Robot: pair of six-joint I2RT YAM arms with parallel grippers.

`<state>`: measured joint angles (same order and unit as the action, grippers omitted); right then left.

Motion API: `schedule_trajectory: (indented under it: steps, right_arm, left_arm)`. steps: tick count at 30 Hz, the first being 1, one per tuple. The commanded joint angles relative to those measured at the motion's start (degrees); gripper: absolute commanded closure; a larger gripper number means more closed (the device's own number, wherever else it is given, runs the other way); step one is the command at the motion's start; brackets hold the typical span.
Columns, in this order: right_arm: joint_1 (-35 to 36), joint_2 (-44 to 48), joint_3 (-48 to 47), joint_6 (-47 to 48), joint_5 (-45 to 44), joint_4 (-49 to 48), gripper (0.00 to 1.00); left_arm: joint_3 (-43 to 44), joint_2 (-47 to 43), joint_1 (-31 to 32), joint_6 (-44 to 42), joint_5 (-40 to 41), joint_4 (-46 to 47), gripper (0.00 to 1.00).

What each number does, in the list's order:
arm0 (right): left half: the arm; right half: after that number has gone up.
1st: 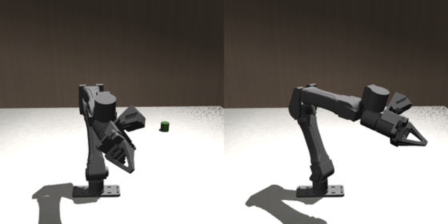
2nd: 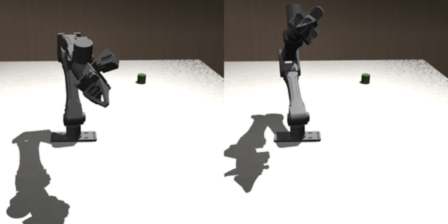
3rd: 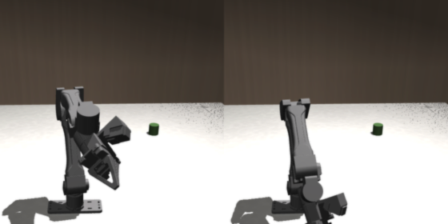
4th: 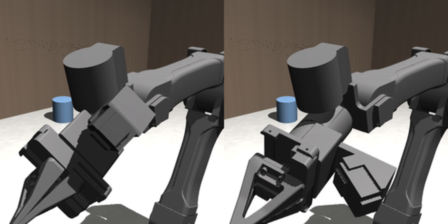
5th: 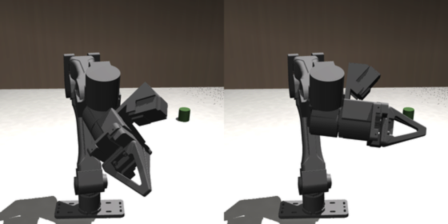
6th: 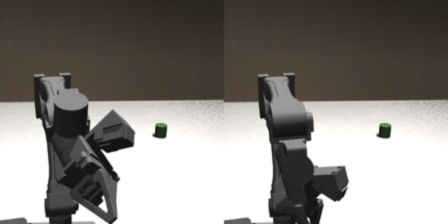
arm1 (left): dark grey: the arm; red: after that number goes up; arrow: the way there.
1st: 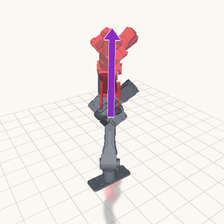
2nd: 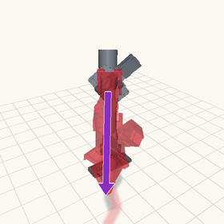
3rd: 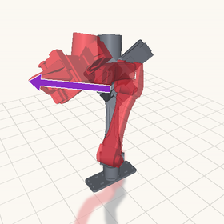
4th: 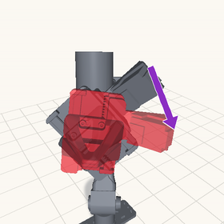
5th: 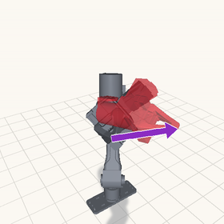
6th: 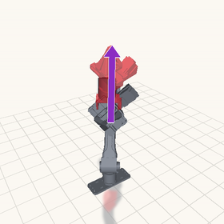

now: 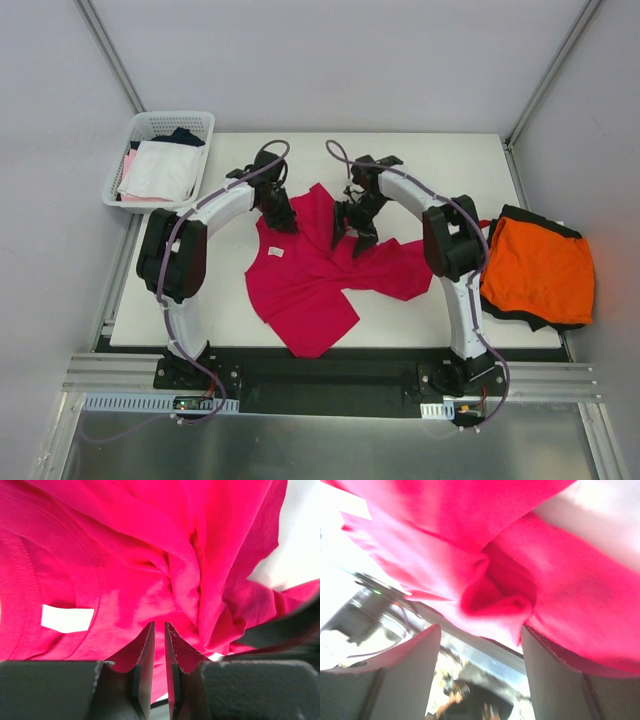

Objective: Fold and stack the t-shirts
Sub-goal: Flatten the tshirt out

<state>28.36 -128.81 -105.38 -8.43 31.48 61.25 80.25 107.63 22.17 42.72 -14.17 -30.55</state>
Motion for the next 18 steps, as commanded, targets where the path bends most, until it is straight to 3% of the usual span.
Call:
schedule_trajectory:
  steps: [1, 7, 18]
  right_arm:
    - [-4.1, 8.48, -5.35, -3.52, -0.2, -2.8, 0.32]
    - [-9.45, 9.02, -6.06, -4.85, 0.42, -6.76, 0.32]
    - [-10.69, 0.94, -0.88, -3.17, 3.49, -15.01, 0.35]
  left_arm:
    - [2.19, 0.56, 0.41, -2.29, -3.14, -0.48, 0.87]
    - [4.91, 3.63, 0.33, -3.52, -6.83, -0.48, 0.87]
    - [6.33, 6.1, 1.91, -3.7, -10.79, -0.39, 0.87]
